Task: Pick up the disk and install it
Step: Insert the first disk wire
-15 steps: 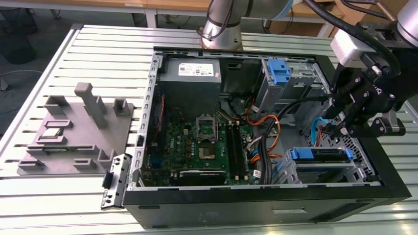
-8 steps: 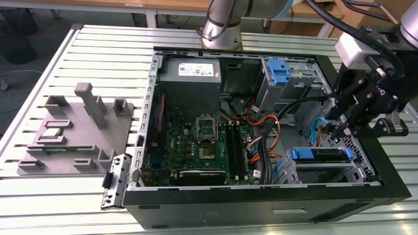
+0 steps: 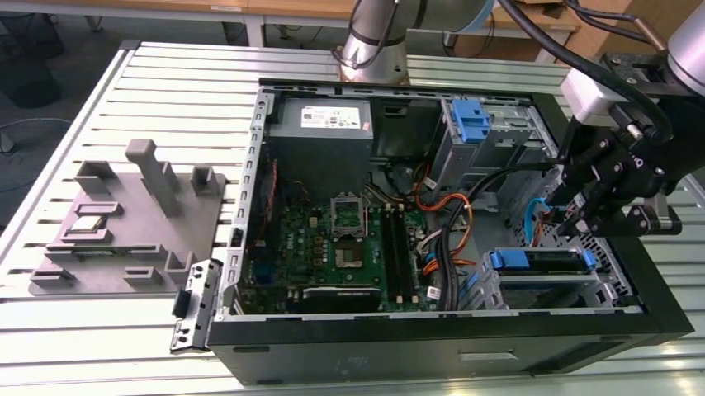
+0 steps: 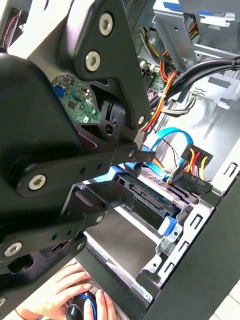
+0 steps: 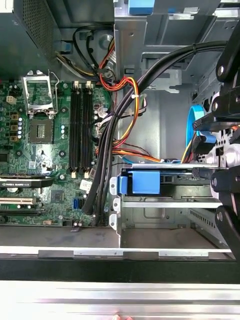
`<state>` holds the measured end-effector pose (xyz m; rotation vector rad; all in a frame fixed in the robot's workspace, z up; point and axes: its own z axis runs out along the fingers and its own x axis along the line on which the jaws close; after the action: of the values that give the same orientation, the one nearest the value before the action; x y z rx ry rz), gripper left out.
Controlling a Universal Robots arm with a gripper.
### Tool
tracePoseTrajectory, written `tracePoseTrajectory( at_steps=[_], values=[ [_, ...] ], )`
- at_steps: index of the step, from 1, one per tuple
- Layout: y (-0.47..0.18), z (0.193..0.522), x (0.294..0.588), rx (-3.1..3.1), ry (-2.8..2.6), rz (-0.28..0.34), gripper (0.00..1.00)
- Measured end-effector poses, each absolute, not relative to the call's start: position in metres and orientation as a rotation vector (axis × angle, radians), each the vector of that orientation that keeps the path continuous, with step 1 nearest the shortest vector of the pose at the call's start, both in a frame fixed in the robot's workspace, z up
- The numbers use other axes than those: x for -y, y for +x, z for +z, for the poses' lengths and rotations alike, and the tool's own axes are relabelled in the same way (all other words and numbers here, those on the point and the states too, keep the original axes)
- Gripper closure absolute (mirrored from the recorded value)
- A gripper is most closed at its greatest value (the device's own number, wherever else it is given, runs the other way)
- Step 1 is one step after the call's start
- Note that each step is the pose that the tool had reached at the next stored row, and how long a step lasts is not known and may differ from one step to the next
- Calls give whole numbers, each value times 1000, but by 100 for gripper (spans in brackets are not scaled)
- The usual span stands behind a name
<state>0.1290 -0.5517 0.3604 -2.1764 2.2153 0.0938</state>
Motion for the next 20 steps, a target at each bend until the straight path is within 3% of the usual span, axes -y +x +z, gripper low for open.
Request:
tracePoseTrajectory(
  at_steps=[11,14,18,20],
  values=[
    [129,360,552,-2217,-2175,94,58],
    [129,360,552,-2218,-2174,94,65],
    [129,360,552,-2218,-2174,94,83],
    [129,360,552,-2218,-2173,94,84]
  ],
)
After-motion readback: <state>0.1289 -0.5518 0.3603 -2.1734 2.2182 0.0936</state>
